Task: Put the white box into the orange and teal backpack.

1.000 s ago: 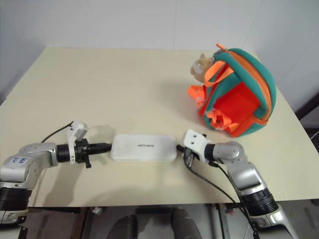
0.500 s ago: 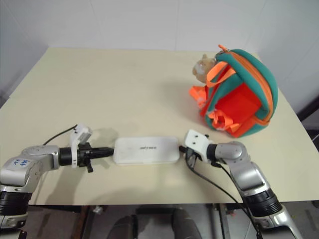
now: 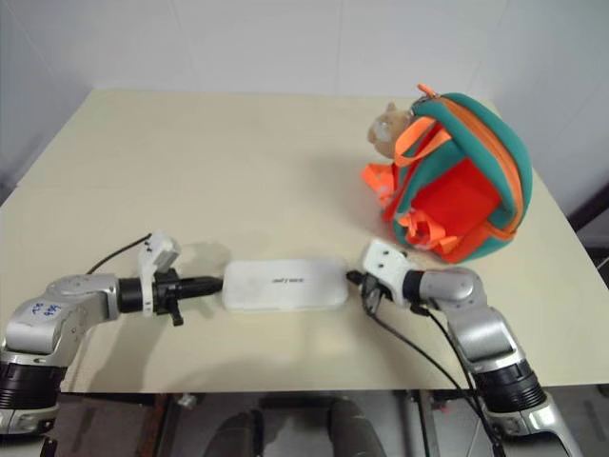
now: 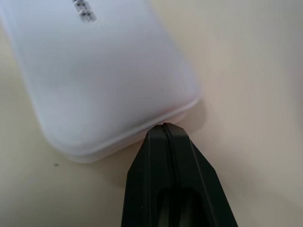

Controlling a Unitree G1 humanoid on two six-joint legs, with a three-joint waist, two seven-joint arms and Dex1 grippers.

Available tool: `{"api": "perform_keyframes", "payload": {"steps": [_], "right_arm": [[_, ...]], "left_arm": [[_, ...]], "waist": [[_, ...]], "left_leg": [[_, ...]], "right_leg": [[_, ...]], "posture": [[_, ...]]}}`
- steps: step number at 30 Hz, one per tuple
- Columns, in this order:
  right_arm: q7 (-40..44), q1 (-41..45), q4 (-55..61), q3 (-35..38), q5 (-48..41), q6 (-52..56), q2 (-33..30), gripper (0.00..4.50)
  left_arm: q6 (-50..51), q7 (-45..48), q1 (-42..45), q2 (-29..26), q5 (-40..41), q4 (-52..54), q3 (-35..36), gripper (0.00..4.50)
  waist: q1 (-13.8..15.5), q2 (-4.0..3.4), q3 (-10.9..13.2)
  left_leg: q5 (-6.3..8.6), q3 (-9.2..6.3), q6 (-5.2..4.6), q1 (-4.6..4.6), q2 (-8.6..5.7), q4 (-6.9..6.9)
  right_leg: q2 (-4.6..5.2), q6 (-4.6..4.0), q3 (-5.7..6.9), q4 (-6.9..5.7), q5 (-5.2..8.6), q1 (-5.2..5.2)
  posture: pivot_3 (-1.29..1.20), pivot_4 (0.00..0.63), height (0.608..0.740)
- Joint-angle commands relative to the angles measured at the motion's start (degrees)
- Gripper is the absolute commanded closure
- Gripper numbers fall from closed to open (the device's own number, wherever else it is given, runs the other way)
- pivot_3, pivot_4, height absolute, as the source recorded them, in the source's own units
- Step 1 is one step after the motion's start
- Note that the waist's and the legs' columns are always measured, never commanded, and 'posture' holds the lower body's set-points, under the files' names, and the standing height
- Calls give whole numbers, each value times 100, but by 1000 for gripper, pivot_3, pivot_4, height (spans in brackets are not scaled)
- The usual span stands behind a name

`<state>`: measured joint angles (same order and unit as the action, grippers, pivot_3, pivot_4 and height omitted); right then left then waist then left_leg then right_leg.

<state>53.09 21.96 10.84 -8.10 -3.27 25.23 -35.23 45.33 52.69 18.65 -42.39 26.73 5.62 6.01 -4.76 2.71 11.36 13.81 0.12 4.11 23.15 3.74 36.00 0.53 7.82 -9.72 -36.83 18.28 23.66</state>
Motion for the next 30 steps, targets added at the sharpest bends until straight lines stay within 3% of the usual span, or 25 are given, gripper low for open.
{"api": "perform_keyframes", "payload": {"steps": [1,6,8,14,20,30], "right_arm": [[-8,48,161,291,-176,-14,-175,4494],[-89,-132,332,584,-335,100,-377,4494],[-77,-204,486,727,-468,221,-455,4121],[111,-377,1066,981,-1002,728,-723,2177],[-87,-346,1016,865,-1008,743,-723,91],[-1014,-509,653,529,-349,63,-341,38]], "left_arm": [[-153,21,80,-42,148,-2,283,4464],[-453,-151,264,-88,23,-186,565,4464],[-429,-425,572,-147,-133,-527,626,3921],[-103,-825,1356,80,360,-1091,1190,2025],[-9,-1022,1527,193,434,-1318,1310,90],[644,-1260,1252,372,1066,-1042,1745,38]], "waist": [[0,0,0],[-2,0,0],[0,0,0],[3,0,1],[-9,0,1],[-15,0,1]], "left_leg": [[1,0,0,0,0,-1],[2,0,-1,1,1,-5],[2,0,-1,1,1,-3],[2,0,-1,6,0,2],[3,-1,-1,4,1,-2],[4,1,0,5,0,-1]], "right_leg": [[0,0,0,3,0,0],[0,0,1,5,2,1],[0,0,1,4,2,1],[-1,9,1,7,-3,0],[-2,10,1,5,-2,2],[-1,11,0,5,-2,2]], "posture": [[0,150,740],[0,150,740],[0,150,740],[0,150,740],[0,150,740],[0,150,740]]}}
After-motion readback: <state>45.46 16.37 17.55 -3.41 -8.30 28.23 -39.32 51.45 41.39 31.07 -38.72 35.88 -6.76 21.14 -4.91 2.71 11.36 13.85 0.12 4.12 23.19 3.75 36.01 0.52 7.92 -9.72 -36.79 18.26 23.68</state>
